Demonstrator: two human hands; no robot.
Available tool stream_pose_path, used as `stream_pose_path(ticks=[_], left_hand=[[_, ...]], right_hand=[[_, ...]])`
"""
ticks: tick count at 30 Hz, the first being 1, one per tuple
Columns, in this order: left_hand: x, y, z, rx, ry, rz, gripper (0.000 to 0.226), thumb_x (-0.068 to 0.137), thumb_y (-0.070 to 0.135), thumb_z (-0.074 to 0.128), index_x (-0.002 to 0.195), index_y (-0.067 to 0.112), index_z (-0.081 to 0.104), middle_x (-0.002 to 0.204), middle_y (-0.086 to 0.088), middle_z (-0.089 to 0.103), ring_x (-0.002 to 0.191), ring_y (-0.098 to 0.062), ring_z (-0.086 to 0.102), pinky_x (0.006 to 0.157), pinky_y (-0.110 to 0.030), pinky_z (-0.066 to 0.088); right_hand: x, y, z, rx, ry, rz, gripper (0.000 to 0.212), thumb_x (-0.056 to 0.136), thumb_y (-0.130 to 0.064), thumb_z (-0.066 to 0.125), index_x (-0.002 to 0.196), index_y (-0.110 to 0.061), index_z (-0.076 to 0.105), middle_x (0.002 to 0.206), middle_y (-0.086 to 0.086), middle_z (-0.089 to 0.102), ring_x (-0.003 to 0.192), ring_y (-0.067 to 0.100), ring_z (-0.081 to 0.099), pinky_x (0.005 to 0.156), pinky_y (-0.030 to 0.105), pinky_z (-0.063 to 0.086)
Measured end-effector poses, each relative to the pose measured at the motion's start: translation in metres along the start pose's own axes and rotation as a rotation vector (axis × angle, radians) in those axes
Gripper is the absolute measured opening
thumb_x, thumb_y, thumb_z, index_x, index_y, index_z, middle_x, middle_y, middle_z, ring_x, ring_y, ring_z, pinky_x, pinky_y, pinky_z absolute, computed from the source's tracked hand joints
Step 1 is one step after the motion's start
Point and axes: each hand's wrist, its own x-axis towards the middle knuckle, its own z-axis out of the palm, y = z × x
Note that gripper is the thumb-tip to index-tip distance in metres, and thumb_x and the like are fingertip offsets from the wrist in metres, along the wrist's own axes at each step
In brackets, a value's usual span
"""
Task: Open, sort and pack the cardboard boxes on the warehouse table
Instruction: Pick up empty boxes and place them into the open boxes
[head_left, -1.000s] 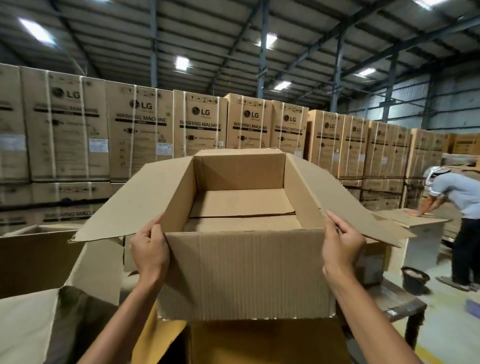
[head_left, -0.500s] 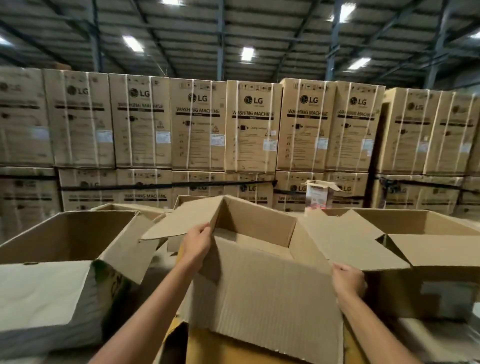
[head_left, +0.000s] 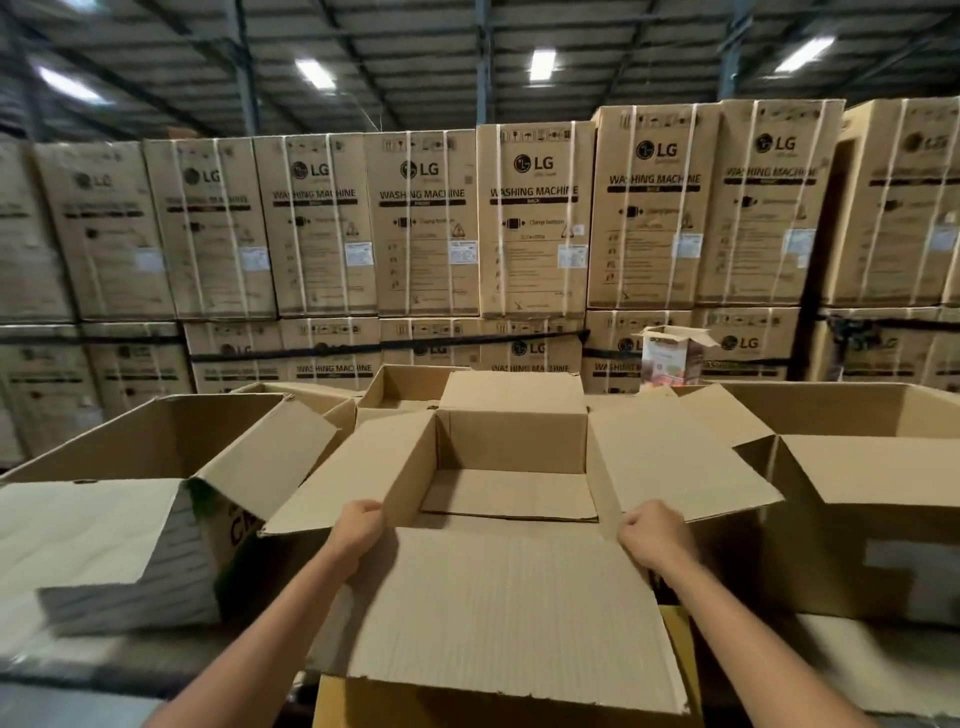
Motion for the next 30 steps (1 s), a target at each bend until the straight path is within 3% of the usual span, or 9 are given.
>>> stream_pose_path(ticks=[3, 6, 8, 13, 19, 21, 24, 26, 30], left_hand=[[-0.003, 0.003, -0.006, 0.327, -0.079, 0.012, 0.023, 0.087, 0.012, 0.052, 0.069, 0.010, 0.066, 0.073, -0.006, 0.066, 0.071, -0.022, 0.061, 0.062, -0.030, 0.044], [-0.006, 0.024, -0.015, 0.655, -0.053, 0.109, 0.020, 0.086, 0.018, 0.056, 0.093, 0.008, 0.072, 0.090, -0.004, 0.071, 0.082, -0.020, 0.067, 0.067, -0.031, 0.049], [-0.008, 0.041, -0.015, 0.746, 0.020, 0.193, 0.024, 0.089, 0.021, 0.058, 0.109, 0.011, 0.068, 0.105, -0.003, 0.068, 0.095, -0.019, 0.064, 0.075, -0.029, 0.050], [0.007, 0.060, -0.002, 0.864, -0.080, 0.292, 0.029, 0.090, 0.023, 0.059, 0.114, 0.010, 0.070, 0.111, -0.006, 0.070, 0.097, -0.021, 0.065, 0.084, -0.037, 0.058], [0.049, 0.071, 0.043, 1.047, -0.357, 0.393, 0.024, 0.091, 0.028, 0.061, 0.103, 0.009, 0.068, 0.109, -0.012, 0.069, 0.102, -0.032, 0.063, 0.078, -0.033, 0.047], [0.076, 0.067, 0.064, 1.067, -0.421, 0.412, 0.039, 0.090, 0.040, 0.066, 0.116, 0.010, 0.063, 0.119, -0.011, 0.066, 0.109, -0.032, 0.061, 0.085, -0.036, 0.047], [0.122, 0.053, 0.098, 1.046, -0.519, 0.392, 0.089, 0.079, 0.056, 0.076, 0.148, 0.012, 0.039, 0.146, -0.011, 0.049, 0.131, -0.032, 0.048, 0.105, -0.041, 0.043], [0.147, 0.043, 0.119, 1.070, -0.601, 0.370, 0.112, 0.072, 0.061, 0.079, 0.156, 0.015, 0.021, 0.158, -0.015, 0.030, 0.144, -0.036, 0.030, 0.116, -0.049, 0.033], [0.189, 0.025, 0.155, 1.105, -0.653, 0.420, 0.130, 0.067, 0.072, 0.075, 0.159, 0.016, 0.002, 0.165, -0.019, -0.009, 0.151, -0.037, -0.012, 0.122, -0.057, 0.012]], right_hand=[[-0.005, 0.003, -0.002, -0.216, -0.060, -0.055, 0.016, 0.084, -0.019, 0.052, 0.084, -0.016, 0.068, 0.087, 0.001, 0.067, 0.078, 0.023, 0.062, 0.060, 0.025, 0.043], [-0.017, -0.009, -0.022, -0.382, -0.037, -0.148, 0.011, 0.089, -0.017, 0.055, 0.096, -0.019, 0.064, 0.093, -0.001, 0.062, 0.082, 0.020, 0.059, 0.067, 0.028, 0.047], [-0.016, -0.019, -0.032, -0.463, 0.001, -0.201, 0.012, 0.090, -0.015, 0.054, 0.100, -0.018, 0.061, 0.094, 0.000, 0.060, 0.083, 0.022, 0.057, 0.069, 0.030, 0.046], [0.004, -0.037, -0.029, -0.381, -0.054, -0.310, 0.015, 0.088, -0.027, 0.063, 0.100, -0.022, 0.070, 0.093, -0.003, 0.067, 0.083, 0.019, 0.063, 0.073, 0.033, 0.056], [0.039, -0.055, 0.010, -0.276, -0.282, -0.442, 0.037, 0.087, -0.041, 0.069, 0.121, -0.026, 0.068, 0.128, -0.002, 0.065, 0.119, 0.019, 0.058, 0.094, 0.036, 0.050], [0.059, -0.058, 0.028, -0.320, -0.362, -0.455, 0.053, 0.085, -0.046, 0.072, 0.132, -0.025, 0.061, 0.136, -0.001, 0.060, 0.128, 0.019, 0.052, 0.102, 0.037, 0.045], [0.097, -0.062, 0.053, -0.390, -0.453, -0.438, 0.080, 0.080, -0.051, 0.077, 0.147, -0.021, 0.046, 0.150, 0.002, 0.049, 0.137, 0.022, 0.045, 0.109, 0.035, 0.040], [0.124, -0.063, 0.071, -0.463, -0.499, -0.430, 0.097, 0.074, -0.056, 0.080, 0.152, -0.019, 0.037, 0.156, 0.006, 0.040, 0.142, 0.026, 0.038, 0.114, 0.038, 0.035], [0.174, -0.053, 0.113, -0.596, -0.590, -0.329, 0.126, 0.059, -0.064, 0.085, 0.158, -0.026, 0.018, 0.161, 0.012, 0.025, 0.145, 0.033, 0.031, 0.114, 0.045, 0.036]])
